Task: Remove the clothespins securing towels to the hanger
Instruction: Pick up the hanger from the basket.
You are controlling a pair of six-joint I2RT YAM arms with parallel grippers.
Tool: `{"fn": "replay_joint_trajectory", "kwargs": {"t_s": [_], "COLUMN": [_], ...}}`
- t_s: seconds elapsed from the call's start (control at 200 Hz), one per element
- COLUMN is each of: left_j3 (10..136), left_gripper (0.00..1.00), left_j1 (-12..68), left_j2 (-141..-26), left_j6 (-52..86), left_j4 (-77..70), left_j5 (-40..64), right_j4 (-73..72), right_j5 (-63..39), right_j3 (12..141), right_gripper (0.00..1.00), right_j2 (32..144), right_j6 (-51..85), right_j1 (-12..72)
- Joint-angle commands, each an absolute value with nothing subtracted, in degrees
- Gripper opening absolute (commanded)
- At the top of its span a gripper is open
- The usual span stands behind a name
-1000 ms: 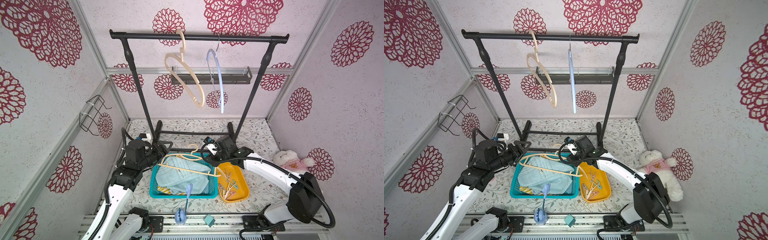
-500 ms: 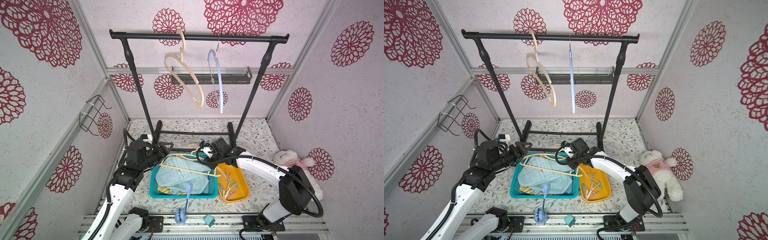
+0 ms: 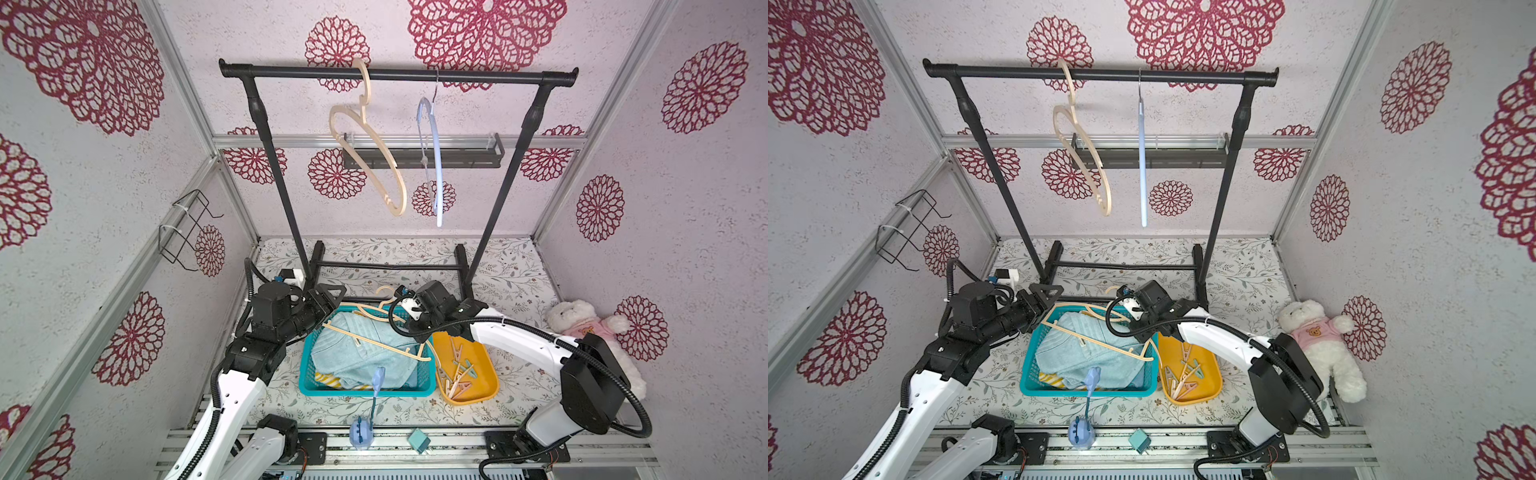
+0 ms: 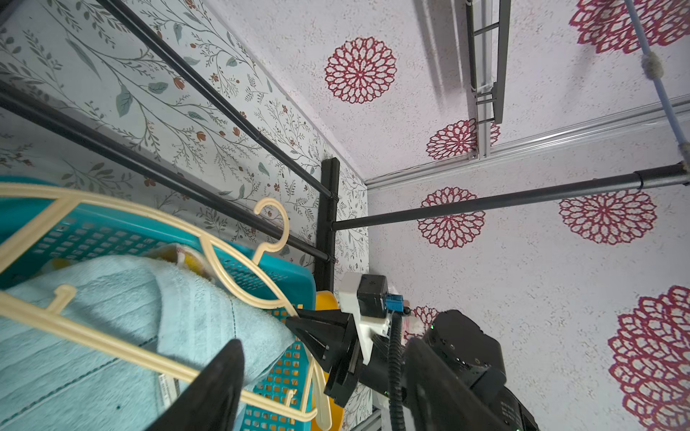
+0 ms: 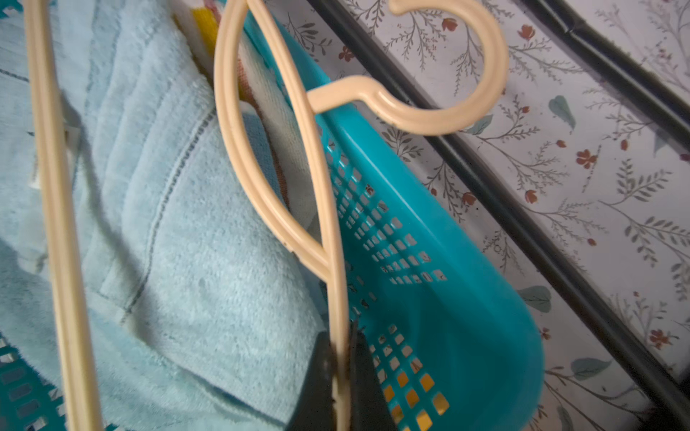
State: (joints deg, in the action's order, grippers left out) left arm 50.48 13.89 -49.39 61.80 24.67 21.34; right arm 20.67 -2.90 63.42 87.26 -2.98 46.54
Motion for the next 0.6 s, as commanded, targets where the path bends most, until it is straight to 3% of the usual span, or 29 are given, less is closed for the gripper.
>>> {"fn": "replay_joint_trajectory", "kwargs": {"t_s": [0.0, 0.17, 0.31, 0.595], "left_j3": [50.0, 48.89, 46.42, 44.7], "left_gripper": [0.7, 0.72, 0.79, 0.81], "left_j1": [14.58, 16.48, 17.55, 17.73], "left_j2": [-49.26, -50.1, -49.06, -44.88], "left_j6": [62.65, 65.63, 71.08, 75.01], "left_j4": [22.84, 20.48, 16.34, 15.7], "left_j5": [21.62, 20.1, 17.02, 7.53], "right_j4": [18.63, 15.86, 11.55, 5.6], "right_j5": [5.32, 21.13, 33.37, 44.71], "right_j3": [64.16, 63.51, 61.8, 60.76], "right_gripper": [0.0, 0.0, 0.0, 0.0], "right_j2": [79.88, 74.85, 72.65, 74.08], "right_j6": [-3.2, -5.74, -9.56, -15.28], "right_j1": [49.61, 57.11, 63.49, 71.26]}}
